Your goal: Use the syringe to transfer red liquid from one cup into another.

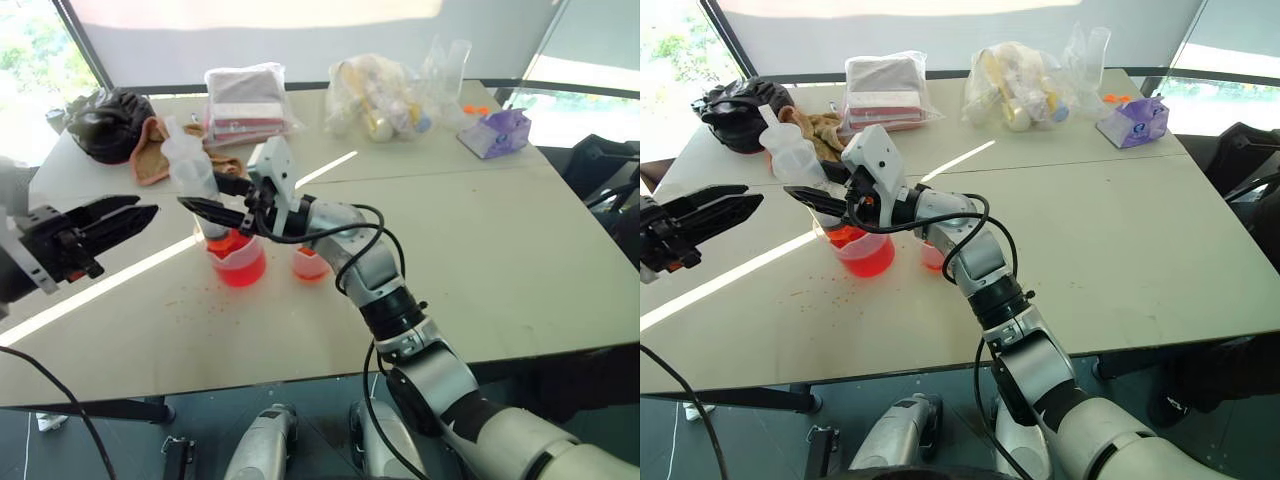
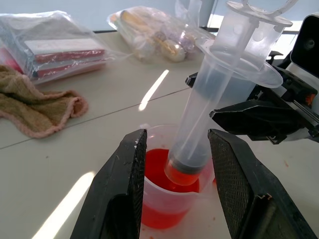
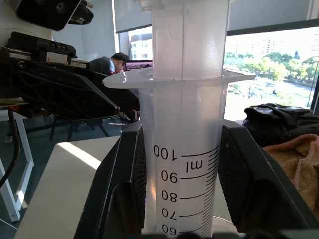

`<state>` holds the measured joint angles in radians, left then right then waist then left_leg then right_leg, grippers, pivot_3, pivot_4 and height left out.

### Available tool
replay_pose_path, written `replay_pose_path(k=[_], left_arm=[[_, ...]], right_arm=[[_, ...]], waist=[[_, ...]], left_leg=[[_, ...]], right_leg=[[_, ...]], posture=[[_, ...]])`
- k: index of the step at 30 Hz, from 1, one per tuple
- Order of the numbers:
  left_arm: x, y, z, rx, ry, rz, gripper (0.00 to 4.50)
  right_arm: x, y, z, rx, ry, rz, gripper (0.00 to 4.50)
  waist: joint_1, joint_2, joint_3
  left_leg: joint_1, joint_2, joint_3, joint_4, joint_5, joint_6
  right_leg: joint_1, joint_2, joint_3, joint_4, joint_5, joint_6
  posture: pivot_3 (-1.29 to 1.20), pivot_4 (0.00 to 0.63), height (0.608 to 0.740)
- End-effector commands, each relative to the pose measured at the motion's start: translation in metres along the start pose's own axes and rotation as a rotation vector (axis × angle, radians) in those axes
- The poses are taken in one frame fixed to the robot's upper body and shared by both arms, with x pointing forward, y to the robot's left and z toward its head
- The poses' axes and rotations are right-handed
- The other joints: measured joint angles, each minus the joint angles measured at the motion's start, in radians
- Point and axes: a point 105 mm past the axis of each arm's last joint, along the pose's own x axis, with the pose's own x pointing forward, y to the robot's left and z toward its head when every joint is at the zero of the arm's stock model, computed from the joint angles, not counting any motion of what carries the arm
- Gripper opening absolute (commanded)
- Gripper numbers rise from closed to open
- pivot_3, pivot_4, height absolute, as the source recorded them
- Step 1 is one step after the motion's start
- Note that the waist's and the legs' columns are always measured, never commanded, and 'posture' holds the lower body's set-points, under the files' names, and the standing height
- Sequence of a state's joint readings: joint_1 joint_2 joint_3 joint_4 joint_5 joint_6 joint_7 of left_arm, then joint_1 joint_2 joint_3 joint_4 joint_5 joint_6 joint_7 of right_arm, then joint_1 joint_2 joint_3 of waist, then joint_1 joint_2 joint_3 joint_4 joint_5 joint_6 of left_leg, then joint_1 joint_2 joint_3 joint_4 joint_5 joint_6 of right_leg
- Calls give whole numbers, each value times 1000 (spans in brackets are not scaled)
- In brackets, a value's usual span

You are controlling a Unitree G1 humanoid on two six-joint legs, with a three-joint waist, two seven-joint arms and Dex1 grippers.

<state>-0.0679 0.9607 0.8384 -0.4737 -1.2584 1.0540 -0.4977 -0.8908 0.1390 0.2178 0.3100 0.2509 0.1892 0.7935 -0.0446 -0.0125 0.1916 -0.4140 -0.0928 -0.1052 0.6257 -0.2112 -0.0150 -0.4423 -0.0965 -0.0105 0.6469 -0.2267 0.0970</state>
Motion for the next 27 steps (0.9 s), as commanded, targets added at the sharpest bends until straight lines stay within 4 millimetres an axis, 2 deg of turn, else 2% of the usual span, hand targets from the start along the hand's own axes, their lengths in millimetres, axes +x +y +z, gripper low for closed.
replay_pose_path(k=[1,4,9,12,14,16,21,27], left_arm=[[-9,-5,15,40,-42,-11,2042],[-7,-10,18,36,-54,-43,2042],[7,-12,13,19,-63,-78,2042],[22,-14,9,-8,-74,-130,2042],[30,-14,7,-16,-73,-152,2042],[37,-15,7,-23,-74,-180,2042],[56,-16,12,-21,-85,-248,2042],[76,-30,32,-7,-126,-360,2042]], right_arm=[[3,-2,35,-69,-90,1,1430],[-6,-15,52,-56,-117,-47,1430],[-24,-24,71,-42,-117,-83,1430],[-47,-29,96,-48,-112,-128,1430],[-58,-29,100,-55,-89,-151,1430],[-68,-27,100,-54,-58,-178,1430],[-87,-24,81,-56,25,-248,1430],[-95,-25,57,-63,72,-298,1430]], waist=[[0,0,0],[4,0,0],[5,0,0],[10,0,0],[10,0,0],[9,0,0],[4,0,0],[6,-1,0]], left_leg=[[0,0,0,0,0,0],[0,0,0,0,0,0],[0,0,0,0,0,0],[0,0,0,0,0,0],[0,0,0,0,0,0],[0,0,0,0,0,0],[0,1,1,-1,0,0],[0,1,2,-1,0,1]], right_leg=[[0,0,0,0,0,0],[0,0,0,0,0,0],[0,-1,0,-1,-1,-2],[0,-1,0,-1,-1,-2],[1,-1,0,-2,-1,-2],[1,-1,0,-2,-1,-2],[0,-1,0,-2,-1,-3],[1,-1,0,-2,-1,-1]], posture=[[0,150,734],[0,150,734],[0,150,734],[0,150,734],[0,150,734],[0,150,734],[0,150,734],[0,150,734]])
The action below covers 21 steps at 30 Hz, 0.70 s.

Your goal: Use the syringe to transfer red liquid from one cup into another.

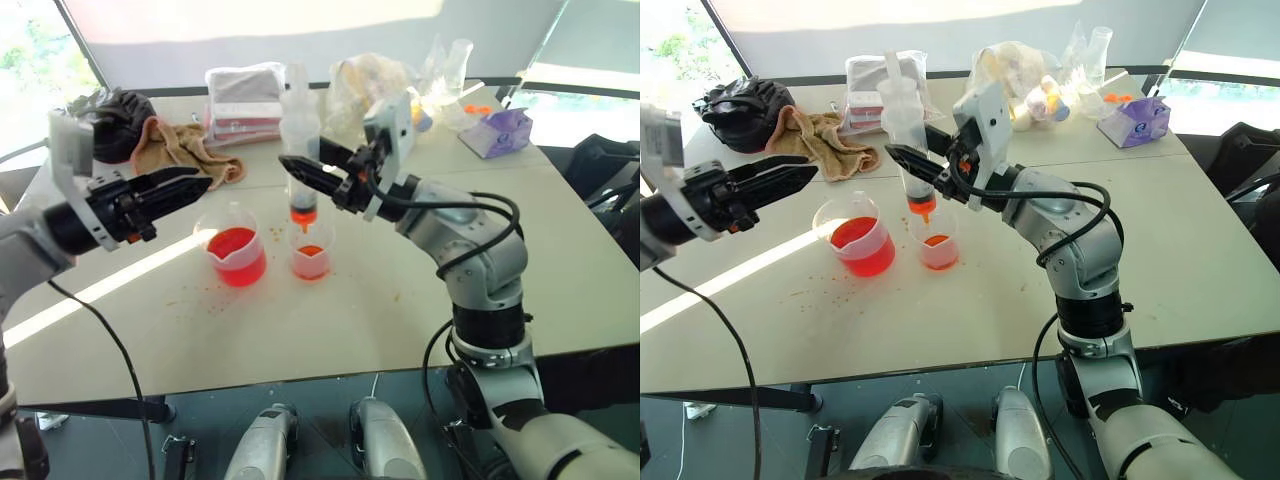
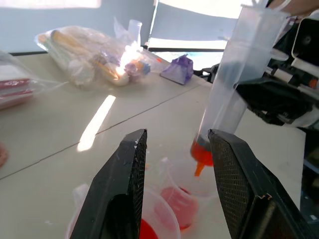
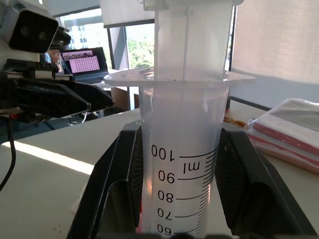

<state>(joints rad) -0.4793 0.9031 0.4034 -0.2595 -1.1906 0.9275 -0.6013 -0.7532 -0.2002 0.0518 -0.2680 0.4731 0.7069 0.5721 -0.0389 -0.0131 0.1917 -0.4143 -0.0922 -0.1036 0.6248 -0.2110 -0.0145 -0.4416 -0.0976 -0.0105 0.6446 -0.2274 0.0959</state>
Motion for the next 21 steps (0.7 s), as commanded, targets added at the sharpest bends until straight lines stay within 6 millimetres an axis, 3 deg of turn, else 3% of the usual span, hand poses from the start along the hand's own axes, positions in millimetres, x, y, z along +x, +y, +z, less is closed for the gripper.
replay_pose_path(k=[1,6,11,21], left_arm=[[12,-12,15,35,-36,-78,2042],[36,-43,24,-8,-64,-250,2042],[46,-62,27,-8,-52,-348,2042],[61,-63,34,14,-60,-378,2042]], right_arm=[[1,7,4,-62,-34,6,1430],[-1,7,-5,-80,-18,-5,1430],[-2,6,-7,-83,-14,-8,1430],[-3,9,-8,-83,-11,0,1430]], waist=[[0,0,0],[2,-1,0],[0,-1,0],[3,-1,0]], left_leg=[[0,0,0,0,0,0],[0,0,0,0,0,0],[0,0,0,2,0,0],[0,0,0,2,0,0]], right_leg=[[0,0,0,0,0,0],[1,0,0,0,0,0],[1,1,0,0,0,0],[1,1,0,0,0,0]], posture=[[0,150,734],[0,150,734],[0,150,734],[0,150,734]])
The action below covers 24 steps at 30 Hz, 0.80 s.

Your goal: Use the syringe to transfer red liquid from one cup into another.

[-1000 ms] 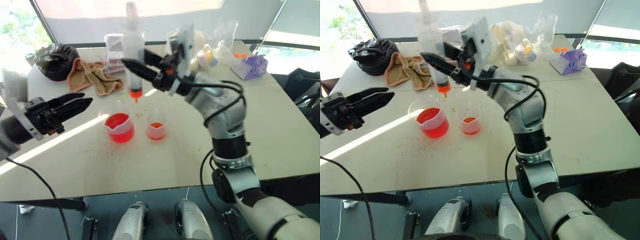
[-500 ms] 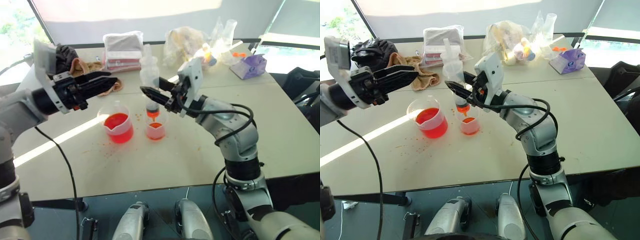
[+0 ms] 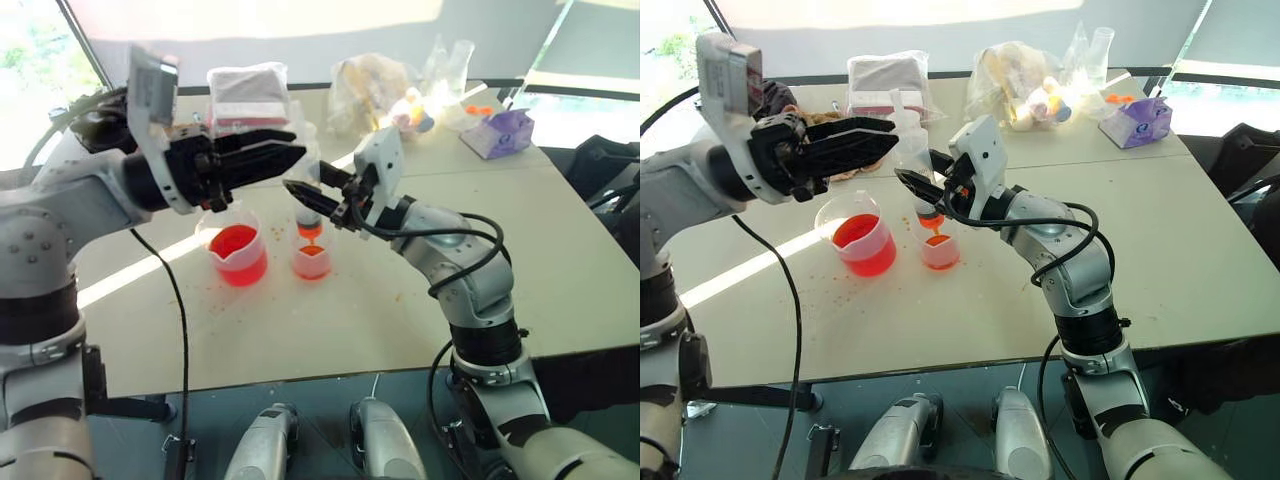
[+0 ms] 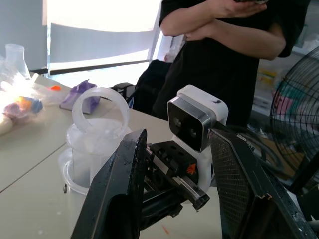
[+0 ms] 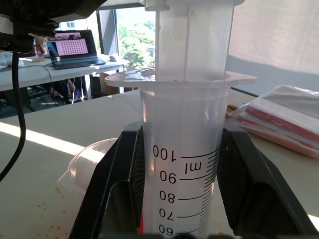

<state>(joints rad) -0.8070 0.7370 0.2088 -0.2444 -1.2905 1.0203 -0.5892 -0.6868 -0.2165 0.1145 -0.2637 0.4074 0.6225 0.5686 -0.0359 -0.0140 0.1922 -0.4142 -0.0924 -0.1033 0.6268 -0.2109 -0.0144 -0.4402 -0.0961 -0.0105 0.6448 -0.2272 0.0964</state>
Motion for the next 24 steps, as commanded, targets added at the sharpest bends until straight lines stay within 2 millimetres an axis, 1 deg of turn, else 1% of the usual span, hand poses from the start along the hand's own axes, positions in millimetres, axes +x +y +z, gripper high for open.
replay_pose_path(k=[1,8,12,17,24], left_arm=[[1,-2,11,49,-20,-9,2042],[-8,1,17,71,-26,13,2042],[-9,6,14,75,-21,31,2042],[-3,10,10,76,-25,33,2042],[14,19,-2,69,-18,18,2042]], right_arm=[[-1,6,13,-34,-50,22,1430],[0,6,13,-35,-50,21,1430],[1,9,13,-34,-50,32,1430],[1,10,13,-38,-49,37,1430],[0,9,13,-43,-45,35,1430]], waist=[[0,0,0],[-1,0,0],[0,0,0],[1,0,0],[12,0,0]], left_leg=[[0,0,0,0,0,0],[0,0,0,0,0,0],[0,0,0,0,0,0],[0,0,0,0,0,0],[0,0,0,1,0,0]], right_leg=[[0,0,0,0,0,0],[0,0,0,0,0,0],[0,0,0,0,0,0],[0,0,0,0,0,0],[0,0,0,0,0,0]], posture=[[0,150,734],[0,150,734],[0,150,734],[0,150,734],[0,150,734]])
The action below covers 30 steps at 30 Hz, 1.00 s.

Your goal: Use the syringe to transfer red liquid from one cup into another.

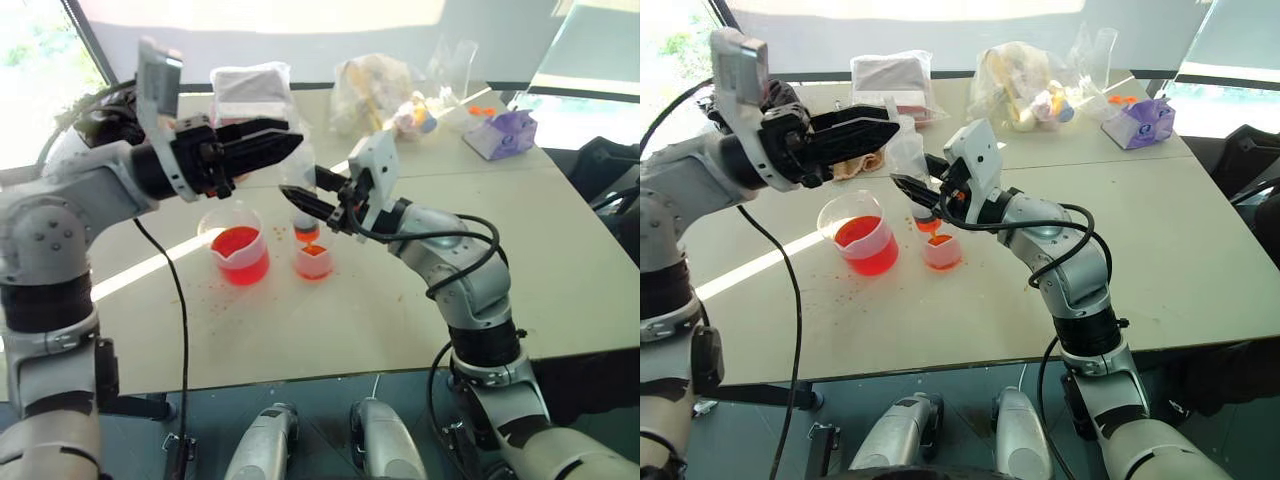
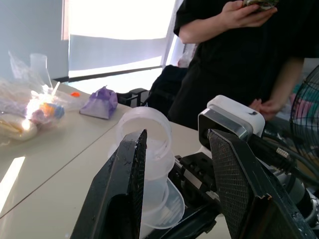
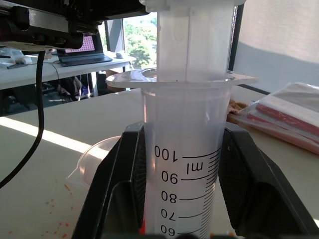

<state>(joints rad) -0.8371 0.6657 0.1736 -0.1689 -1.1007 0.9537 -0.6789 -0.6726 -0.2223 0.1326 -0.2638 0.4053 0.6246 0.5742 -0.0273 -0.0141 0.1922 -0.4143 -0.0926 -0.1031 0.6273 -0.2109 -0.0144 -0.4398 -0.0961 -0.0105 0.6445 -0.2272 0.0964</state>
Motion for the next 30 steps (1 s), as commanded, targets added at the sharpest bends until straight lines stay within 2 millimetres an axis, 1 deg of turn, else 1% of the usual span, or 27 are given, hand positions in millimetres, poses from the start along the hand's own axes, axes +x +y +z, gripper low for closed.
replay_pose_path(k=[1,4,7,8,9,19,30], left_arm=[[7,0,0,34,4,-17,2042],[9,0,-5,33,16,-29,1251],[12,-1,-9,40,36,-37,342],[13,-2,-11,40,43,-40,113],[13,-2,-12,41,47,-42,38],[19,-8,-36,15,134,-80,38],[21,-6,-46,-4,151,-77,38]], right_arm=[[0,5,20,-51,-66,19,1430],[-1,3,19,-56,-62,8,1430],[-2,1,20,-61,-63,-1,1430],[-2,0,20,-63,-65,-5,1430],[-2,-1,21,-64,-66,-8,1430],[-1,-4,28,-85,-87,-15,1430],[-4,-8,44,-91,-111,-19,1430]], waist=[[4,0,0],[8,0,0],[11,0,0],[11,0,0],[11,0,0],[11,0,0],[12,0,0]], left_leg=[[0,0,0,0,0,0],[0,0,0,0,0,0],[0,0,0,0,0,0],[0,0,0,0,0,0],[0,0,0,0,0,0],[0,0,0,0,0,0],[0,0,0,0,0,0]], right_leg=[[0,0,0,0,0,0],[0,0,0,0,0,0],[0,0,0,0,0,0],[0,0,0,0,0,0],[0,0,0,0,0,0],[0,0,0,0,0,0],[0,0,0,0,0,0]], posture=[[0,150,734],[0,150,734],[0,150,734],[0,150,734],[0,150,734],[0,150,734],[0,150,734]])
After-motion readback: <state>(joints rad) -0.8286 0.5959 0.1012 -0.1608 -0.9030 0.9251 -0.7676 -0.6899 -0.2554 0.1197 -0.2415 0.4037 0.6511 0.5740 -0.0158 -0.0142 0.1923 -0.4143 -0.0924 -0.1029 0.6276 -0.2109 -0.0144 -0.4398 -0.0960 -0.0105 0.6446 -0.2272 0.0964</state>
